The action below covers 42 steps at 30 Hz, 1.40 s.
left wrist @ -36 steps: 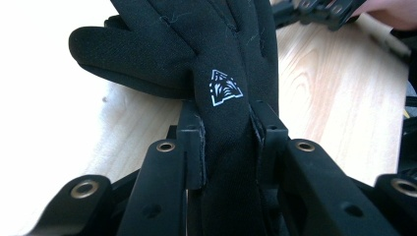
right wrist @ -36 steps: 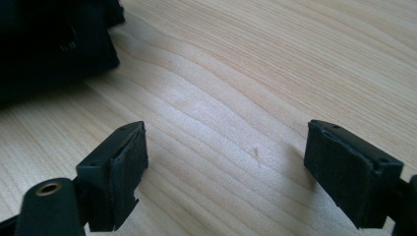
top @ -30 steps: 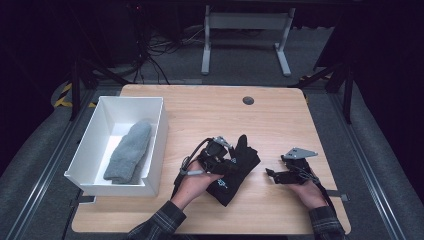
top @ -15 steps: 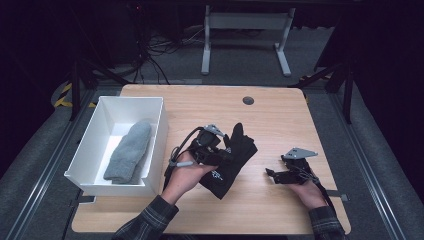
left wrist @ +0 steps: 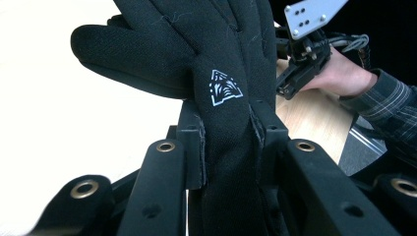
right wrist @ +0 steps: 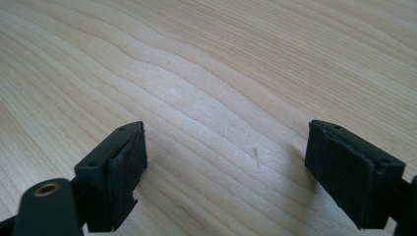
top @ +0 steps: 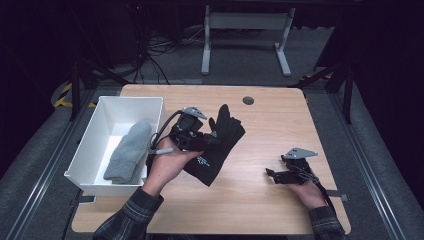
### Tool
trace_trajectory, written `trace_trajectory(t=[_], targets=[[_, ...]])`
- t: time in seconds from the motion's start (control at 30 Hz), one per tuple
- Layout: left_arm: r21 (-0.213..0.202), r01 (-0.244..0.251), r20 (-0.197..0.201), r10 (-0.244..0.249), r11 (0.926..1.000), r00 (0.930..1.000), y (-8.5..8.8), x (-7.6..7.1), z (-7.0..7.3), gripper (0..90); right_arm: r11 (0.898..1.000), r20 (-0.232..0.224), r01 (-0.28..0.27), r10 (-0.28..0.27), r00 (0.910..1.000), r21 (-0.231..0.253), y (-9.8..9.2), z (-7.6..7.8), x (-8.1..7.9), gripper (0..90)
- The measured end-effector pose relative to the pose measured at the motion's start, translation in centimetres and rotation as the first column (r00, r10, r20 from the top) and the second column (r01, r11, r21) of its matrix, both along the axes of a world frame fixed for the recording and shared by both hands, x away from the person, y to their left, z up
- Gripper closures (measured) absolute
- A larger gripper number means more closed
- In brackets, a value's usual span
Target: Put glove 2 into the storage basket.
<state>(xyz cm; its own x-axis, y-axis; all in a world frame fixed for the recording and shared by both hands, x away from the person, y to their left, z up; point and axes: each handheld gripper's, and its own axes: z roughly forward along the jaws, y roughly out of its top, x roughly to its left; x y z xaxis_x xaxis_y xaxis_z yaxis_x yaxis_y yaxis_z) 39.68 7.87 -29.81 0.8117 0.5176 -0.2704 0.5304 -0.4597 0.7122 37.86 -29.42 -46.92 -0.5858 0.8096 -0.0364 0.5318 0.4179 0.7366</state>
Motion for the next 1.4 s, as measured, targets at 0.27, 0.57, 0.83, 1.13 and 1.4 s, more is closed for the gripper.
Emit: trace_trajectory(t=[0.27,0.57,0.83,1.13,1.4], targets=[[-0.006,-0.044,0.011,0.044,0.999,0.999,2.8,0.2,1.1,72.0,1.0,0.001,0.001,-0.001,1.0,-0.001,0.0,0.0,0.0,16.3],[-0.006,-0.109,0.029,0.109,0.994,0.9936,6.5,0.4,2.4,72.0,1.0,0.001,0.004,-0.004,1.0,0.0,0.0,0.0,0.0,16.3],[-0.017,-0.177,0.051,0.178,0.9841,0.9828,9.6,0.3,3.7,72.0,1.0,0.0,0.007,-0.007,1.0,-0.001,0.1,0.0,0.0,16.4],[-0.015,-0.245,0.06,0.245,0.9694,0.9675,13.1,0.2,4.3,72.0,1.0,0.001,0.01,-0.01,1.0,0.0,0.1,0.0,0.0,16.4],[-0.025,-0.331,0.061,0.332,0.9431,0.9412,17.0,-0.1,4.2,72.0,1.0,0.001,0.013,-0.013,0.9999,-0.002,0.1,0.0,0.1,16.3]])
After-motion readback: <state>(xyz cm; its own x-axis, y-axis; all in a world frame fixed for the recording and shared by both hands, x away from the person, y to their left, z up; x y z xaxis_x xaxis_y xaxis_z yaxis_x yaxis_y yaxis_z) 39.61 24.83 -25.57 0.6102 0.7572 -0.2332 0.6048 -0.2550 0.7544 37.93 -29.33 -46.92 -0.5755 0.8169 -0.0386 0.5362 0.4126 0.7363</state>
